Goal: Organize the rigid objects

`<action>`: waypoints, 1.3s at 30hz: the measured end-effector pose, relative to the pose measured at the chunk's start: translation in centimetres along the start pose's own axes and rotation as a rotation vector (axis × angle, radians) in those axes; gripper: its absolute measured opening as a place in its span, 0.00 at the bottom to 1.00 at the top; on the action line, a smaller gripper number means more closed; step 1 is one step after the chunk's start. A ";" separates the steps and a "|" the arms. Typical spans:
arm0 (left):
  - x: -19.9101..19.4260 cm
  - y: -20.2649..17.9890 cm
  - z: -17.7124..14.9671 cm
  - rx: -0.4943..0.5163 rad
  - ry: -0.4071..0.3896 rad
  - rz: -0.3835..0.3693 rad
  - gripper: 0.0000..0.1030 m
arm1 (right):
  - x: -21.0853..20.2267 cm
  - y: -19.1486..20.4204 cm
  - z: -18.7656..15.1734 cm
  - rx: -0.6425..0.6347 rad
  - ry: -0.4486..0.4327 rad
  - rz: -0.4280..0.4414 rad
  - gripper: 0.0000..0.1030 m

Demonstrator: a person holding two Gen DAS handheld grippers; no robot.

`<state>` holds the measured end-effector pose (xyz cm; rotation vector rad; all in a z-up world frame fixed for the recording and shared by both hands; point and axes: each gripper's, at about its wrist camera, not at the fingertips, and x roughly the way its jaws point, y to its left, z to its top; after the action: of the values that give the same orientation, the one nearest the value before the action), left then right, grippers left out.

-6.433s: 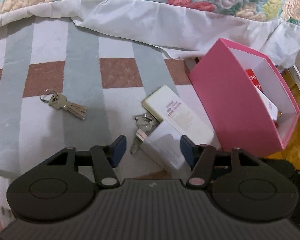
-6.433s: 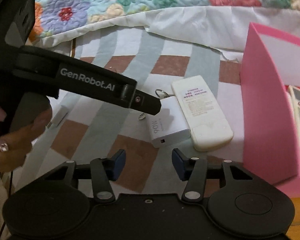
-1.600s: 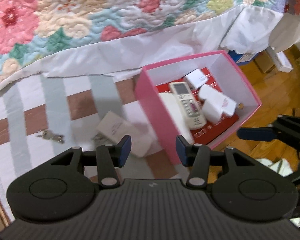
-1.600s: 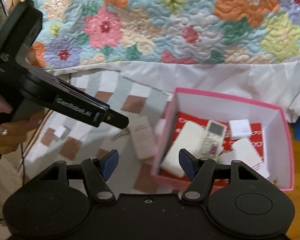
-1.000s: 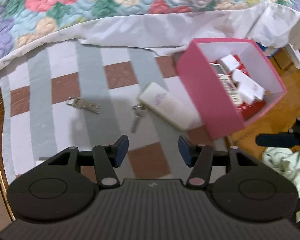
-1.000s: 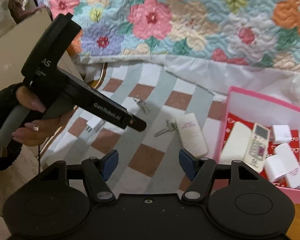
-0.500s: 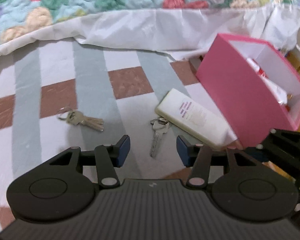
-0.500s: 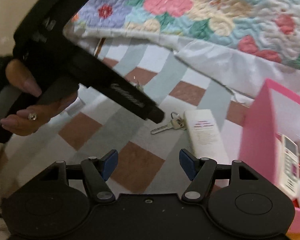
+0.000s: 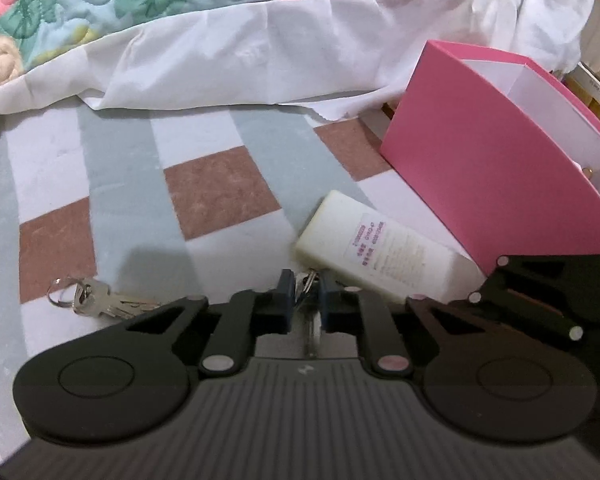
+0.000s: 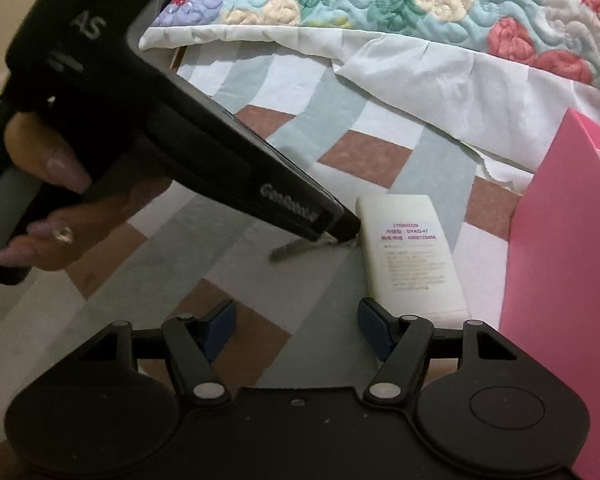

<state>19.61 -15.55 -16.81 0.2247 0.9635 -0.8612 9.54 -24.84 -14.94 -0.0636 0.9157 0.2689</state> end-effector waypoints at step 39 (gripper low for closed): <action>-13.0 -0.2 -0.5 -0.278 -0.013 -0.325 0.01 | -7.2 2.3 2.2 0.112 -0.117 -0.041 0.07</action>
<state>15.56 -8.40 -6.76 -0.1805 1.1124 -1.0094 6.47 -23.69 -7.77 0.0364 0.8110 0.1815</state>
